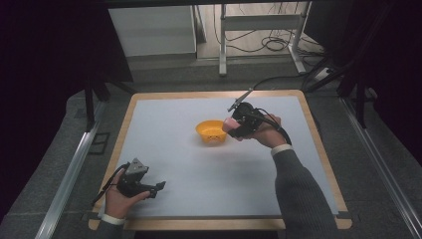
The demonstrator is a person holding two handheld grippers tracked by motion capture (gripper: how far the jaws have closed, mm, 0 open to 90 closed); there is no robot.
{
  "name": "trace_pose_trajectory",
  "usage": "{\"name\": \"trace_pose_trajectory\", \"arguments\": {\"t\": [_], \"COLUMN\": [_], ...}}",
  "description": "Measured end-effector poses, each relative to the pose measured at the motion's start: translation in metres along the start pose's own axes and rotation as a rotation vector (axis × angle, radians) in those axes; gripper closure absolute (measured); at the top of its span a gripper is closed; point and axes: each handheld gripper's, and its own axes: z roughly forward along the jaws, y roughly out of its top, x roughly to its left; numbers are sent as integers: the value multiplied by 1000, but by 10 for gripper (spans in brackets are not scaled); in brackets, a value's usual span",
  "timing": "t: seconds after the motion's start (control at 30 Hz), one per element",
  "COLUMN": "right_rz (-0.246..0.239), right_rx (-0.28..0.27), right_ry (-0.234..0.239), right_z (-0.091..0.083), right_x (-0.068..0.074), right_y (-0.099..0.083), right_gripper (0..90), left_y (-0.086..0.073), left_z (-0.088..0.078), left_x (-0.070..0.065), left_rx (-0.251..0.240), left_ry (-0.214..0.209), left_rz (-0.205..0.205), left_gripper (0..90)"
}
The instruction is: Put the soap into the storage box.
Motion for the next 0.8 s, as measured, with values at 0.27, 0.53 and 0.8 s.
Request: {"name": "trace_pose_trajectory", "arguments": {"t": [0.27, 0.53, 0.8], "right_rz": [-8, -28, -39], "right_rx": [0, -1, 4], "right_ry": [-1, -3, 12], "right_z": [6, 14, 29], "right_x": [-2, -6, -13], "right_y": [7, 14, 21], "right_gripper": [596, 596, 595], "left_y": [0, 0, 0], "left_z": [-1, 0, -1], "left_x": [1, 0, 1], "left_rx": [-1, 2, 2], "left_ry": [2, 0, 6], "left_rz": [0, 2, 5], "left_gripper": [128, 129, 127]}}
